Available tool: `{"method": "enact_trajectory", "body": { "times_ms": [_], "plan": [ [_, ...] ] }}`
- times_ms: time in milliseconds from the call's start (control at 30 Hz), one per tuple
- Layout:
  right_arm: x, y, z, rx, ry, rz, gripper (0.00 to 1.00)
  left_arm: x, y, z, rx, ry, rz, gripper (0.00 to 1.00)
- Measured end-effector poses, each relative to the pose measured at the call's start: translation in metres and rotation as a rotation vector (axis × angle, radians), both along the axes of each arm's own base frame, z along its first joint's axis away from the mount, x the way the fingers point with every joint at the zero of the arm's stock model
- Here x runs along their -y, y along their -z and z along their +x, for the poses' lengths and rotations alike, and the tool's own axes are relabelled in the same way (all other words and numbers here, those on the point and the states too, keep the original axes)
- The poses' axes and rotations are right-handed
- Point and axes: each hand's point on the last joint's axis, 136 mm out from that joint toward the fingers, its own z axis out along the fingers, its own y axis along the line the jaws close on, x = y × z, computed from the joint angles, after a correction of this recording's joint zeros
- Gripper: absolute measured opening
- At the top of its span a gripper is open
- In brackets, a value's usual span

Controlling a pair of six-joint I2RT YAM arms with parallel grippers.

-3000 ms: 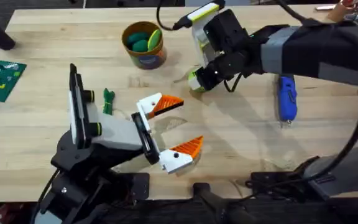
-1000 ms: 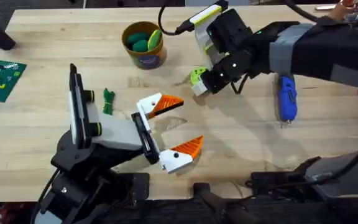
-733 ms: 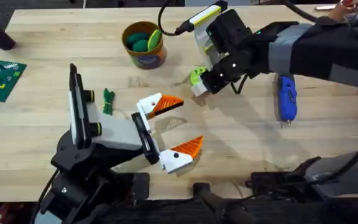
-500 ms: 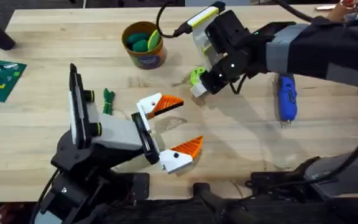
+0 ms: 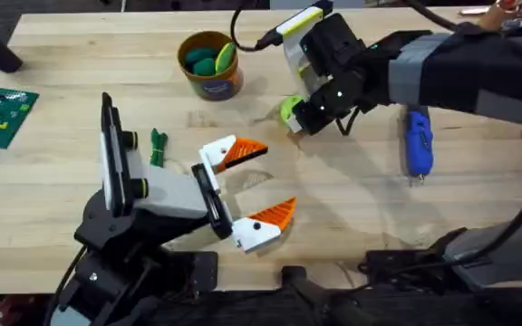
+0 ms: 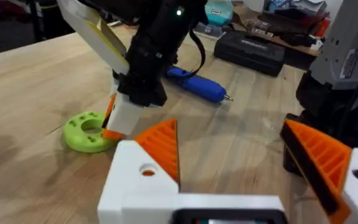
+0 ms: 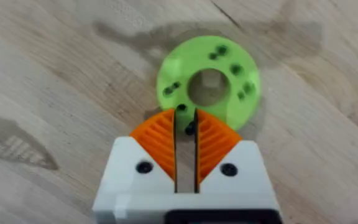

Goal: Pick up the gripper from the table and insert it into the empty holder that is missing its gripper. Then pick up a screw, insert it into the mounting hole, and use the screwdriver to tighten it. Finally, clean up the table by picking up the vegetable and placing it into the bucket.

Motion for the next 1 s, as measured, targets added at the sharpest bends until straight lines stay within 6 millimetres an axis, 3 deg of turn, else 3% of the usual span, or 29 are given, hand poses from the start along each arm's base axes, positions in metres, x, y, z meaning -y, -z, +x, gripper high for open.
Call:
{"method": "enact_trajectory", "body": {
  "times_ms": [167,800,1000],
  "plan": [
    [-0.001,0.000,0.001,0.001,0.001,0.004,0.012,0.000,0.000,0.000,0.000,0.000,0.000,0.986],
    [-0.001,-0.002,0.000,0.002,0.001,0.005,0.007,0.000,0.000,0.000,0.000,0.000,0.000,0.986],
    [0.002,-0.017,-0.004,0.010,0.003,0.011,0.007,0.000,0.000,0.000,0.000,0.000,0.000,0.986]
  ]
}}
